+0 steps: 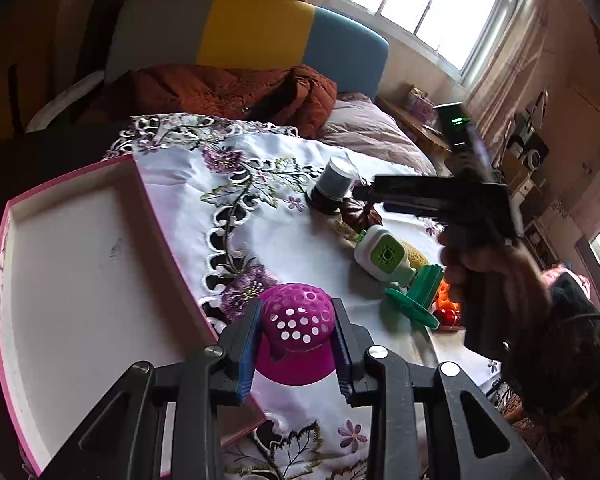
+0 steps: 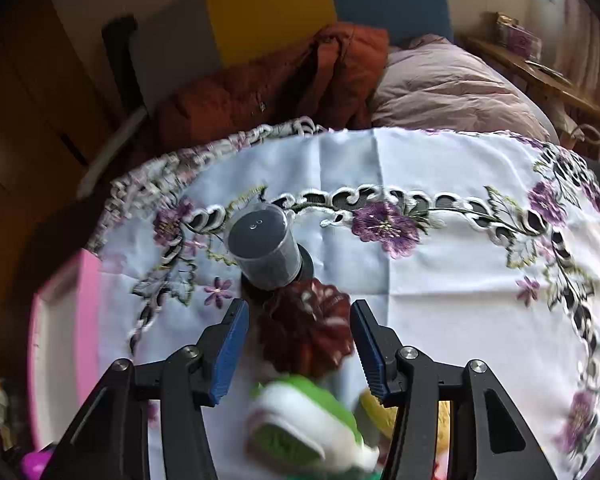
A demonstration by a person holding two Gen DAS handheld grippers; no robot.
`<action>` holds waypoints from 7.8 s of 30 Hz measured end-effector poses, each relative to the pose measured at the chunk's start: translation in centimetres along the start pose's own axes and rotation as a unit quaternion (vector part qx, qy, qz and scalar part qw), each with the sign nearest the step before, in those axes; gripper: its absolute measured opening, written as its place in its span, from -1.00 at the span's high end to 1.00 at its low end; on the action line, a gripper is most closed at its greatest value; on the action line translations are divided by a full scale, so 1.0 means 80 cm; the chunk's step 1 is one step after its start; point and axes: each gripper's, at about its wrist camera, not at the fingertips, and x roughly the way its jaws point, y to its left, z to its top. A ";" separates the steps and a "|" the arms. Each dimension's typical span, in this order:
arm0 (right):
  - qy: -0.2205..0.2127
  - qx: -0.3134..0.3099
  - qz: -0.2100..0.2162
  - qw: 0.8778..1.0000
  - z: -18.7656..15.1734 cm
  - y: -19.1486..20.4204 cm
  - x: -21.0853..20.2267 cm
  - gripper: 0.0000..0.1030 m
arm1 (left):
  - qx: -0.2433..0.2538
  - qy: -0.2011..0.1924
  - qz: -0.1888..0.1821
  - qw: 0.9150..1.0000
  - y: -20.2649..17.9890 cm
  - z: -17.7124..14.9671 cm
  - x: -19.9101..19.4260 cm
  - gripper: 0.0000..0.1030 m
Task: Organize rigid objects
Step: 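Carry the magenta toy into the tray with the left gripper while the right gripper grasps the brown fluted piece, then carry the brown fluted piece into the tray beside the magenta toy and release, then move the left gripper to the grey-black cylinder and grasp it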
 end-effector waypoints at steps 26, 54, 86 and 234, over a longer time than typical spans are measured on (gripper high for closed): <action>0.020 -0.176 0.090 0.980 -0.132 0.112 -0.061 0.53 | -0.120 -0.038 0.081 0.989 0.147 -0.031 -0.087 0.38; -0.005 -0.167 0.089 0.982 -0.138 0.108 -0.061 0.53 | -0.140 0.013 0.200 0.970 0.289 0.070 0.020 -0.10; -0.011 -0.139 0.049 0.989 -0.141 0.114 -0.059 0.38 | -0.087 -0.051 0.190 0.976 0.125 -0.068 -0.119 -0.19; -0.104 0.205 -0.005 0.973 -0.066 -0.157 -0.119 -0.70 | 0.117 0.045 0.064 0.990 -0.097 0.124 0.164 -0.40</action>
